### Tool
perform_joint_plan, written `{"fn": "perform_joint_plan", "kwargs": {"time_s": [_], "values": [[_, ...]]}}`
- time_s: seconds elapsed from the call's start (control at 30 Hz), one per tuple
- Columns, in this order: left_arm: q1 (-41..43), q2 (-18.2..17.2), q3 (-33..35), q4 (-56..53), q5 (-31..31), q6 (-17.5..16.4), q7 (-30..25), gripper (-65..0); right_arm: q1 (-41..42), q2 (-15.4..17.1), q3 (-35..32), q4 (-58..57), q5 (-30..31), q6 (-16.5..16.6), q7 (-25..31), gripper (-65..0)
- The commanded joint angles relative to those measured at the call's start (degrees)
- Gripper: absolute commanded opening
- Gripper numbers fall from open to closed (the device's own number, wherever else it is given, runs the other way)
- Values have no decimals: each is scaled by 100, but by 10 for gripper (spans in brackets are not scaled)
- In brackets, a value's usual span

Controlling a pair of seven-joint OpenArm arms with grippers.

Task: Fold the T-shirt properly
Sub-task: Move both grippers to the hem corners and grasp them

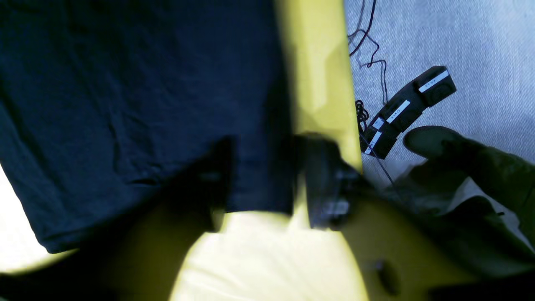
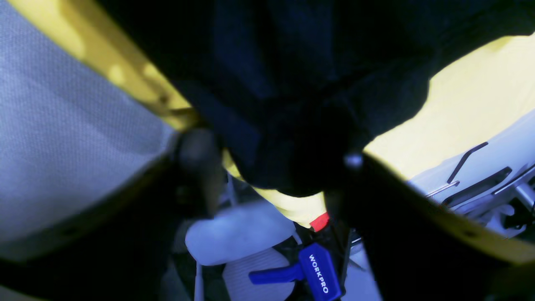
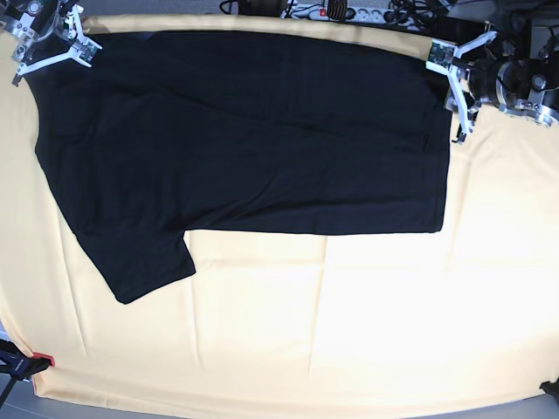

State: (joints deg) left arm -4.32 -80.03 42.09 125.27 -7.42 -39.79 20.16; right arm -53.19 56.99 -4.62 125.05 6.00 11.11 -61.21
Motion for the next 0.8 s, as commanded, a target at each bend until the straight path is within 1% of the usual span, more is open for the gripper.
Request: {"fn": "perform_joint_plan", "kwargs": {"time_s": [0.0, 0.03, 0.07, 0.17, 0.2, 0.27, 0.3, 0.33, 0.4, 0.43, 0.47, 0.53, 0.6, 0.67, 0.77], "values": [[-46, -142, -52, 66, -87, -21, 22, -285, -15, 94, 55, 219, -52, -24, -90, -249], [-46, -142, -52, 105, -136, -21, 155, -285, -15, 94, 55, 356, -52, -33, -129, -249], [-46, -142, -52, 168, -225, -21, 354, -286, -15, 94, 55, 511, -68, -109, -164, -249], [-46, -210, -52, 452, -612, -21, 1014, -286, -68, 94, 55, 990, -372, -282, -232, -249], [-46, -264, -52, 553, -743, -21, 1150, -288, -87, 94, 55, 995, -487, -356, -251, -249], [-48, -387, -52, 734, -809, 26, 1329, -303, -199, 94, 55, 995, -844, -483, -247, -249], [-48, -420, -52, 796, -776, 297, 1370, -318, -256, 94, 55, 995, -1045, -562, -245, -249], [-48, -428, -52, 817, -675, 656, 1449, -328, -254, 94, 55, 995, -1248, -662, -240, -249], [-48, -407, -52, 791, -442, 1434, 1521, -328, -229, 94, 59, 995, -1578, -870, -149, -249], [-48, -380, -52, 767, -337, 1755, 1554, -328, -216, 94, 83, 995, -1751, -988, -92, -249], [-50, -356, -55, 741, -254, 1993, 1576, -328, -216, 94, 142, 995, -1858, -1113, 7, -249], [-76, -280, -55, 682, -177, 2380, 1596, -328, -175, 87, 361, 995, -1919, -1268, 195, -249], [-223, -125, -66, 529, -186, 2715, 1589, -328, 15, 79, 654, 995, -1810, -1318, 306, -249], [-444, 109, -66, 258, -188, 3095, 1591, -328, 308, 76, 964, 995, -1478, -1305, 457, -249], [-658, 577, -254, -315, -184, 3469, 1611, -328, 686, -9, 1307, 995, -1187, -1355, 752, -249]]}}
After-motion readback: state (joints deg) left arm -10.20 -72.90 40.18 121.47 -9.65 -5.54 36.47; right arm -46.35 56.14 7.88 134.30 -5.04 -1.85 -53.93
